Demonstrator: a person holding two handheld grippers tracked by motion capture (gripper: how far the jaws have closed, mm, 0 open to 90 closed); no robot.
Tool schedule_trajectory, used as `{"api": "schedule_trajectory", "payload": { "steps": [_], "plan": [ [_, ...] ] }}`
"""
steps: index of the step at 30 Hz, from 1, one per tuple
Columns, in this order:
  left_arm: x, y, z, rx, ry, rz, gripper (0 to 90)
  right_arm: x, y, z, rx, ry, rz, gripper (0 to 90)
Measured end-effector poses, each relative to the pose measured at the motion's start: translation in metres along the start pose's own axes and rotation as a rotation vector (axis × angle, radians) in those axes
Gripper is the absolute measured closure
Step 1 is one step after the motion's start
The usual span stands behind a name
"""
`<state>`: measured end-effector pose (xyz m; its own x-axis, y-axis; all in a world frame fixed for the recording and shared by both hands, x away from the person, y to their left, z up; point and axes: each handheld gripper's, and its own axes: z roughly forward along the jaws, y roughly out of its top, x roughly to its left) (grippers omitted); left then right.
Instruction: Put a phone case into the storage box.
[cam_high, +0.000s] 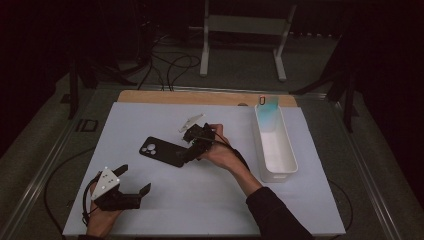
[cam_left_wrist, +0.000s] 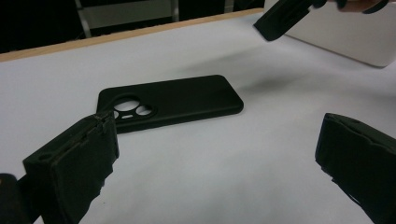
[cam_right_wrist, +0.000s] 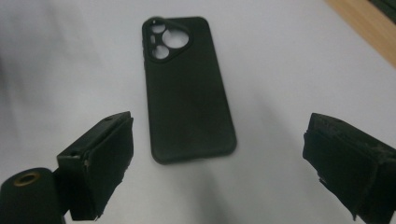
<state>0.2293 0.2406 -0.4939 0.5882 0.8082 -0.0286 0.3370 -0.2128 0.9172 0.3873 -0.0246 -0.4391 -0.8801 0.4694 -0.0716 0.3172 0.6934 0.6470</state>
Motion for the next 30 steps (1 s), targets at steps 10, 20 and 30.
{"api": "schedule_trajectory", "payload": {
  "steps": [10, 20, 30],
  "plan": [
    [0.0, 0.0, 0.0, 0.0, -0.001, -0.001, 0.3, -0.005, 0.002, 0.026, 0.078, 0.026, 0.003, 8.6],
    [0.001, 0.0, 0.0, 0.0, -0.002, -0.001, 0.3, -0.006, -0.002, 0.053, 0.147, 0.054, 0.005, 8.6],
    [0.001, 0.0, 0.0, -0.002, -0.004, -0.001, 0.3, -0.001, -0.002, 0.073, 0.195, 0.073, -0.013, 8.6]
  ]
}}
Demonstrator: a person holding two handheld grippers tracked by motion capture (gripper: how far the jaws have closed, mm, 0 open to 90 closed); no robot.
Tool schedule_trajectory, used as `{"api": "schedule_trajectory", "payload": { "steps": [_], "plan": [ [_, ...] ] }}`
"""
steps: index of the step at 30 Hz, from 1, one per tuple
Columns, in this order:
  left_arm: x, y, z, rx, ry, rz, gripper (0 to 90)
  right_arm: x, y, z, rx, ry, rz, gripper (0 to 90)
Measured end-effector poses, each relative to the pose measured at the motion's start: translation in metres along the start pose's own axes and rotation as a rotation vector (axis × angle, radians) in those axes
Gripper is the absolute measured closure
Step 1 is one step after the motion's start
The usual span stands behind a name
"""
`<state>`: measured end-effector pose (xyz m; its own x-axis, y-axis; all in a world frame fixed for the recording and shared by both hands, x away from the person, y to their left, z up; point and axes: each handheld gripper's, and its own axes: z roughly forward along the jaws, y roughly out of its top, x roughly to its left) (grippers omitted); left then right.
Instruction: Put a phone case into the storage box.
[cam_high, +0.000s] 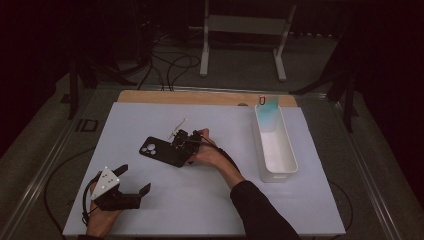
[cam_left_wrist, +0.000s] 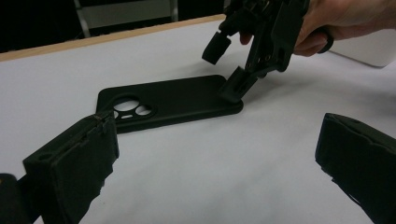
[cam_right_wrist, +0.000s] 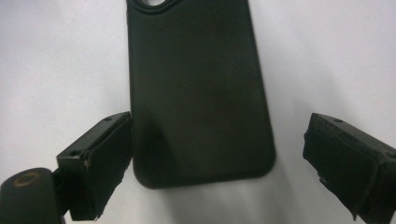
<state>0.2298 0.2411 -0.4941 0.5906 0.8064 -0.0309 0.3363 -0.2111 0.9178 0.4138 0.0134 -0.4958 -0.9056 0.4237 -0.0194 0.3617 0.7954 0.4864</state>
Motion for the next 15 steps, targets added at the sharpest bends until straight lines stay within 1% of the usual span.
{"api": "schedule_trajectory", "payload": {
  "steps": [3, 9, 10, 12, 15],
  "plan": [
    [0.0, 0.0, 0.0, 0.0, 0.0, 0.0, 0.3, 0.001, 0.001, 0.005, 0.016, -0.004, -0.007, 8.6],
    [0.0, 0.0, 0.0, 0.001, -0.001, 0.0, 0.3, 0.002, 0.004, 0.01, 0.015, 0.003, -0.013, 8.6],
    [0.0, 0.0, 0.0, 0.0, -0.002, 0.002, 0.3, 0.002, 0.005, 0.013, 0.017, 0.003, -0.034, 8.6],
    [0.0, 0.0, 0.0, 0.001, -0.001, 0.002, 0.3, 0.004, 0.006, 0.014, 0.033, 0.005, -0.023, 8.6],
    [0.0, 0.0, 0.0, 0.001, -0.002, 0.003, 0.3, 0.006, 0.005, 0.018, 0.056, 0.0, -0.031, 8.6]
  ]
}}
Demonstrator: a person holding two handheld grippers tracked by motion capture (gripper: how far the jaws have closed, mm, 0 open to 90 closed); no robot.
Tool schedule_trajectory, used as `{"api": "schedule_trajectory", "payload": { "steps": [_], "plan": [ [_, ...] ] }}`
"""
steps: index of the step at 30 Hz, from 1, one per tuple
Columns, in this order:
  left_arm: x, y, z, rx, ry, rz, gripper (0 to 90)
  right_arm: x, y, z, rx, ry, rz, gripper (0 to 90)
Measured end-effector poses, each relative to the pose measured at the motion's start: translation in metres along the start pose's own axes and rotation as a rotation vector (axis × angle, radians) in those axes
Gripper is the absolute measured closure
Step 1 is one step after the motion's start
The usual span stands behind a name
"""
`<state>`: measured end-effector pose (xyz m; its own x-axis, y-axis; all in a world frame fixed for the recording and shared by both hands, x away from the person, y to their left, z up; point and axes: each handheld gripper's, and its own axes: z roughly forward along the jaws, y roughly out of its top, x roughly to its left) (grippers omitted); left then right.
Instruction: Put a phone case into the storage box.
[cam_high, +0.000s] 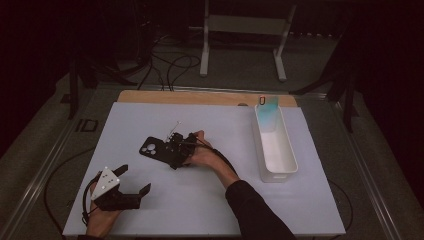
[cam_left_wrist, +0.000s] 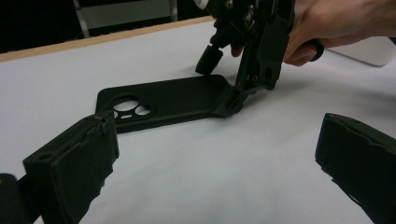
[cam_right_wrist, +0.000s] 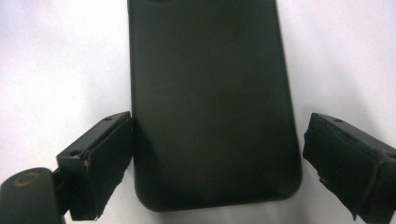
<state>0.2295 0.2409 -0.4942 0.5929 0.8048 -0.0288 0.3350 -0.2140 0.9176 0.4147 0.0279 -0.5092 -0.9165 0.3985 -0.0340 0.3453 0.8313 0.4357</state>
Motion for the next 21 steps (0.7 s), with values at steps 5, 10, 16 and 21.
{"api": "schedule_trajectory", "payload": {
  "steps": [5, 10, 16, 21],
  "plan": [
    [0.0, 0.0, 0.0, 0.003, 0.002, 0.001, 0.3, -0.003, -0.004, 0.001, 0.002, 0.029, 0.021, 10.3],
    [0.0, 0.0, 0.0, 0.008, 0.002, 0.004, 0.3, -0.002, -0.005, 0.0, 0.007, 0.033, 0.028, 11.7],
    [0.0, 0.0, 0.001, 0.011, 0.006, 0.002, 0.3, 0.0, -0.007, -0.002, -0.001, 0.028, 0.037, 13.3],
    [0.0, 0.0, 0.001, 0.013, 0.009, 0.0, 0.3, -0.001, -0.011, -0.006, -0.012, 0.054, 0.085, 14.0]
  ]
}}
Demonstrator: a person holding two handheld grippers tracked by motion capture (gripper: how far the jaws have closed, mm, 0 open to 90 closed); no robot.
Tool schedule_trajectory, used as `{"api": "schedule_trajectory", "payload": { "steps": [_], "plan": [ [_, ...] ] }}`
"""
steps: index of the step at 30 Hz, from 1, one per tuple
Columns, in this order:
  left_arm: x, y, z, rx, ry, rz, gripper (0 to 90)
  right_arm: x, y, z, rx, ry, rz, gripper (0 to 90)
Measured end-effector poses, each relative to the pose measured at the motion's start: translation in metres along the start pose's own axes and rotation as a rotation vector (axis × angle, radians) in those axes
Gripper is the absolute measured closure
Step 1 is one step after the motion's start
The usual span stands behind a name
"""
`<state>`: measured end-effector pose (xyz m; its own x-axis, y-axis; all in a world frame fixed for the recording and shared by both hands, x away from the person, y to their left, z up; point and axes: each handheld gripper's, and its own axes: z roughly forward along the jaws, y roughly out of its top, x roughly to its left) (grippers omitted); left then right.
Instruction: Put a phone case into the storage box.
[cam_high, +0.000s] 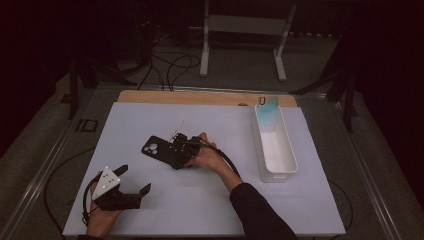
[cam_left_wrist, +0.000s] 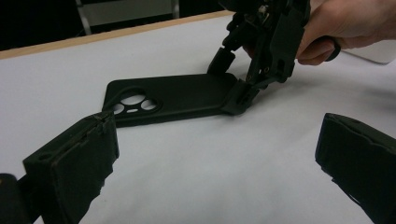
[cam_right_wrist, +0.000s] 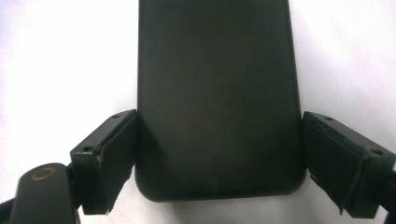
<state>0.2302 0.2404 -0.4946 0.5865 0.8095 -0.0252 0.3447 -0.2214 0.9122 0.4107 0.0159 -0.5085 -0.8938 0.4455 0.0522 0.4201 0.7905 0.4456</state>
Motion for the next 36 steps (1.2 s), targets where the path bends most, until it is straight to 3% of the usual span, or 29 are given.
{"api": "schedule_trajectory", "payload": {
  "steps": [12, 19, 27, 36],
  "plan": [
    [0.0, 0.0, 0.001, 0.008, 0.004, -0.002, 0.3, -0.011, -0.013, -0.025, -0.113, 0.02, 0.104, 14.8],
    [0.0, 0.0, 0.001, 0.016, 0.008, -0.01, 0.3, -0.01, -0.019, -0.048, -0.194, 0.032, 0.109, 14.8],
    [0.004, 0.011, -0.001, -0.007, 0.013, -0.097, 0.4, -0.005, -0.032, -0.081, -0.282, 0.011, 0.095, 14.8],
    [-0.006, 0.035, 0.002, -0.015, 0.007, -0.08, 0.4, 0.001, -0.06, -0.122, -0.402, -0.033, 0.112, 14.7]
  ]
}}
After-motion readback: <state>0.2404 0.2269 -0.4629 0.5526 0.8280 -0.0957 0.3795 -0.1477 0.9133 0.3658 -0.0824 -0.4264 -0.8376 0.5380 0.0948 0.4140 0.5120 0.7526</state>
